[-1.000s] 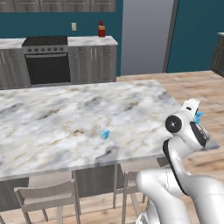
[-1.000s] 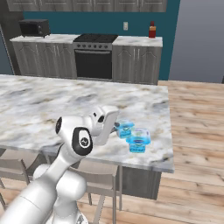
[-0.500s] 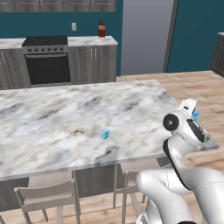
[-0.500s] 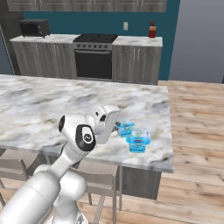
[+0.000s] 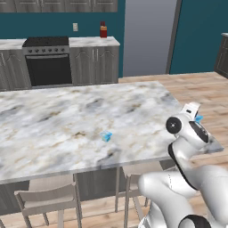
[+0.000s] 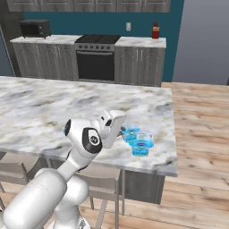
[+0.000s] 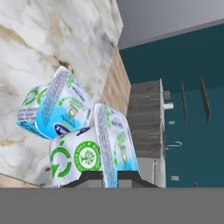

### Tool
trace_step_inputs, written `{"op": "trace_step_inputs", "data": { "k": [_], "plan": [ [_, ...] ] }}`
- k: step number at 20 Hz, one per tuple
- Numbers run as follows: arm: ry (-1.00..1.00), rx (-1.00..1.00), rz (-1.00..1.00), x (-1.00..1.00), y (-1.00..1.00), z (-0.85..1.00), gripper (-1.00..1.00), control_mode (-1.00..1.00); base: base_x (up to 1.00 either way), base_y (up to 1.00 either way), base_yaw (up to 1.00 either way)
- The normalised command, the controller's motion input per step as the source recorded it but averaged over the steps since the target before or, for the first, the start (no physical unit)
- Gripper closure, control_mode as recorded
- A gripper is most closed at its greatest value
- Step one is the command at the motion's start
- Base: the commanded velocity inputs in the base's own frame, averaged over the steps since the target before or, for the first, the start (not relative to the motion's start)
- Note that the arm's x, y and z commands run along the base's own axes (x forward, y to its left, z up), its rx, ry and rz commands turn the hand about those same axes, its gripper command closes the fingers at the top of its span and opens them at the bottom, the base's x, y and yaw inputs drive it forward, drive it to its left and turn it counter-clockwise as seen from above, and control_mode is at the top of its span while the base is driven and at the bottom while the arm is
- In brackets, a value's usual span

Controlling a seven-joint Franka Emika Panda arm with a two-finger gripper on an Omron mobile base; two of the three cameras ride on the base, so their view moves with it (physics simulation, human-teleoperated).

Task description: Stack the yogurt containers by placing the smaller containers on top of the larger containers.

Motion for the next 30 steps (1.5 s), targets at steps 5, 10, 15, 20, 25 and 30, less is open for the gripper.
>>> {"op": "trace_step_inputs", "data": {
  "k": [5,10,15,20,25,30],
  "plan": [
    [-0.01,0.0,0.0,0.16,-0.16,-0.16,1.0,-1.0,0.0,0.0,0.0],
    [-0.01,0.0,0.0,0.18,-0.1,-0.16,1.0,-1.0,0.0,0.0,0.0],
    [-0.03,0.0,0.0,0.17,0.0,-0.16,1.0,-1.0,0.0,0.0,0.0],
    [-0.02,0.0,0.0,0.18,-0.01,-0.15,1.0,-1.0,0.0,0.0,0.0],
    [0.0,0.0,0.0,0.19,-0.03,-0.11,1.0,-1.0,0.0,0.0,0.0],
    [0.0,0.0,0.0,0.2,-0.06,-0.07,1.0,-1.0,0.0,0.0,0.0]
  ]
}}
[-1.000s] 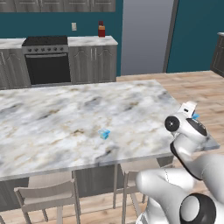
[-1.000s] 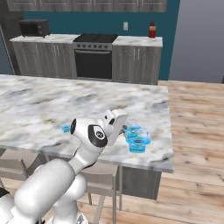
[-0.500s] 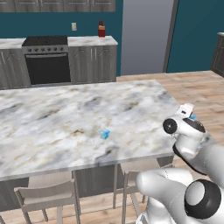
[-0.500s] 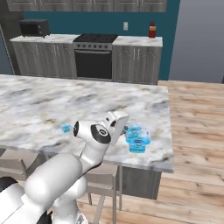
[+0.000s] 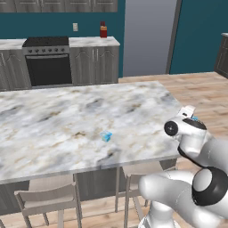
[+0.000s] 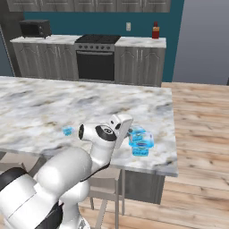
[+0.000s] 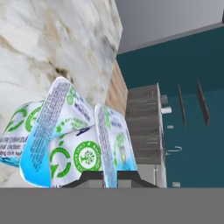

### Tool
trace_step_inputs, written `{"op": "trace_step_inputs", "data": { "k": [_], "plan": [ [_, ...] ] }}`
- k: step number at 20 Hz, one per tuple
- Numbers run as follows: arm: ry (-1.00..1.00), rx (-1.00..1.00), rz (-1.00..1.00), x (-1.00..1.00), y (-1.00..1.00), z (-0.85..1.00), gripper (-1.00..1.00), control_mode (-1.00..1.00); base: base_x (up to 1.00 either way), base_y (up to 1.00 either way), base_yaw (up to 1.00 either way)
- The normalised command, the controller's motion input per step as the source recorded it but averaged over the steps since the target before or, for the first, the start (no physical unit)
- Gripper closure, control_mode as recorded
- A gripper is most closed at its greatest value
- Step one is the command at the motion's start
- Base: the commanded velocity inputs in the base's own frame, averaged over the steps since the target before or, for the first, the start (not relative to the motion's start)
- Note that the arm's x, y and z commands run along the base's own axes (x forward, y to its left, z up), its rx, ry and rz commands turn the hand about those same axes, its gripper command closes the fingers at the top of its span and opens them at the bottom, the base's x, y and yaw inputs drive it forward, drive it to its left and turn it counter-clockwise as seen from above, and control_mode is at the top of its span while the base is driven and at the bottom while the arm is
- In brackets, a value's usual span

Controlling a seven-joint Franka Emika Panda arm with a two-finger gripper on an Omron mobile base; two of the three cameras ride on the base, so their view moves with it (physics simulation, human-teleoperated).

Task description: Stack the yogurt containers by placing the smaller containers on top of the larger containers.

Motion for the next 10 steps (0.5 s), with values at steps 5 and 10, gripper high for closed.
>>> {"op": "trace_step_inputs", "data": {
  "k": [5,10],
  "plan": [
    [0.0,0.0,0.0,0.18,-0.08,-0.06,1.0,-1.0,0.0,0.0,0.0],
    [0.0,0.0,0.0,0.18,-0.09,-0.07,1.0,-1.0,0.0,0.0,0.0]
  ]
}}
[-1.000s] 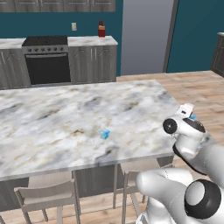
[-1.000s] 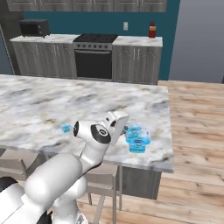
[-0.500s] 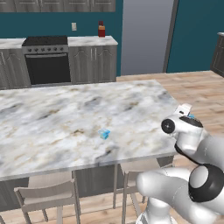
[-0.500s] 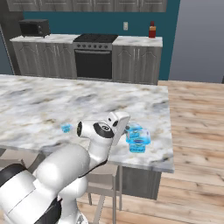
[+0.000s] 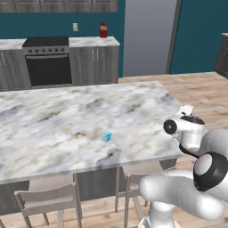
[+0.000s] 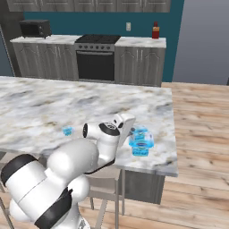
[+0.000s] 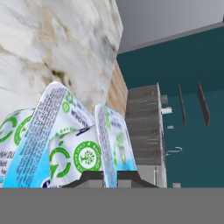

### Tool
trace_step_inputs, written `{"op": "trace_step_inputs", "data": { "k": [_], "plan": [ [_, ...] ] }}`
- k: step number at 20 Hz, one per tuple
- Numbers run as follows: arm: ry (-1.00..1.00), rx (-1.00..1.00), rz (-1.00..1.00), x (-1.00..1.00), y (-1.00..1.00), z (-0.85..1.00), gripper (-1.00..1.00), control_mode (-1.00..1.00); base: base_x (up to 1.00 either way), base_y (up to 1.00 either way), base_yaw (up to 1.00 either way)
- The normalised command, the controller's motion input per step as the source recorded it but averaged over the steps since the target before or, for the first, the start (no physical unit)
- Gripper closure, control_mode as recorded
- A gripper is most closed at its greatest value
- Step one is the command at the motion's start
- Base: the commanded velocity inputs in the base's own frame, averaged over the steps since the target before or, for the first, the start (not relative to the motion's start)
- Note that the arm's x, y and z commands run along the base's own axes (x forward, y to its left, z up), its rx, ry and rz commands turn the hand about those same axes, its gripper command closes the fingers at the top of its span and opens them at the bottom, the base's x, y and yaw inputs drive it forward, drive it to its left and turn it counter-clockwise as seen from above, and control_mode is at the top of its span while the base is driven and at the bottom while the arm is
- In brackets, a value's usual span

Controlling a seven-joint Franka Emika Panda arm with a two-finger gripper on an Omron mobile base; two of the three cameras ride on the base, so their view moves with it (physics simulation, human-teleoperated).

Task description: Stack the yogurt containers by placing the smaller containers on top of the larger containers.

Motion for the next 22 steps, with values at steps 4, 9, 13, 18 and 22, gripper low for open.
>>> {"op": "trace_step_inputs", "data": {
  "k": [4,9,13,18,22],
  "plan": [
    [0.0,0.0,0.0,0.18,-0.1,-0.09,1.0,-1.0,0.0,0.0,0.0],
    [0.0,0.0,0.0,0.14,-0.09,-0.13,1.0,-1.0,0.0,0.0,0.0],
    [0.0,0.0,0.0,0.11,-0.09,-0.17,1.0,-1.0,0.0,0.0,0.0],
    [0.0,0.0,0.0,0.13,-0.09,-0.18,1.0,-1.0,0.0,0.0,0.0],
    [0.0,0.0,0.0,0.09,-0.06,-0.14,1.0,-1.0,0.0,0.0,0.0]
  ]
}}
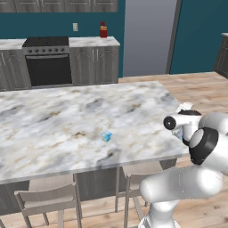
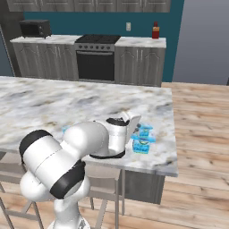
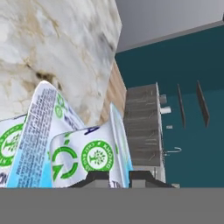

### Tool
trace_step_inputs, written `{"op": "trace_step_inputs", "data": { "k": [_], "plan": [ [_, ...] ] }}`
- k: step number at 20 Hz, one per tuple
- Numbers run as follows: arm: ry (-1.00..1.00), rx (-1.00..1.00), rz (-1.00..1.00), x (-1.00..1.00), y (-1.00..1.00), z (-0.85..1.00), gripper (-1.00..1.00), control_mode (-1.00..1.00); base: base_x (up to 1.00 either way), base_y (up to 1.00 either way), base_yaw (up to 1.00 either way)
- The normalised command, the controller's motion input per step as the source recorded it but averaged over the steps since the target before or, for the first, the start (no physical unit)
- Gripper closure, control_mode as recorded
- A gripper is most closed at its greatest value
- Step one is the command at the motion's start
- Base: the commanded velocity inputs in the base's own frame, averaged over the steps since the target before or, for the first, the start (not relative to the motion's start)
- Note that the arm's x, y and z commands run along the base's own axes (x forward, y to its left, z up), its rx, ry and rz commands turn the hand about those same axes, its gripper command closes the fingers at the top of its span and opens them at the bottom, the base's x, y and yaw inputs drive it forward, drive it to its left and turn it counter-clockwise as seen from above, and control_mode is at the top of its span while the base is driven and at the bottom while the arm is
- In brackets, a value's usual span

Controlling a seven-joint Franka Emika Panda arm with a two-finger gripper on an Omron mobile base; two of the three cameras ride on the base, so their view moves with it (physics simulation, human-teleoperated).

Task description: Stack the yogurt containers by placing the smaller containers on top of the larger containers.

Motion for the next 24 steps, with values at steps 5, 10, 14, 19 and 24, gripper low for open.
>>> {"op": "trace_step_inputs", "data": {
  "k": [5,10,14,19,24],
  "plan": [
    [0.0,0.0,0.0,0.0,0.0,-0.06,-1.0,-1.0,0.0,0.0,0.0],
    [0.0,0.0,0.0,0.0,0.0,-0.03,-1.0,-1.0,0.0,0.0,0.0],
    [0.0,0.0,0.0,0.0,0.0,0.0,-1.0,-1.0,0.0,0.0,0.0],
    [0.0,0.0,0.0,-0.09,0.0,0.0,-1.0,-1.0,0.0,0.0,0.0],
    [0.0,0.0,0.0,-0.37,0.0,0.11,-1.0,-1.0,0.0,0.0,0.0]
  ]
}}
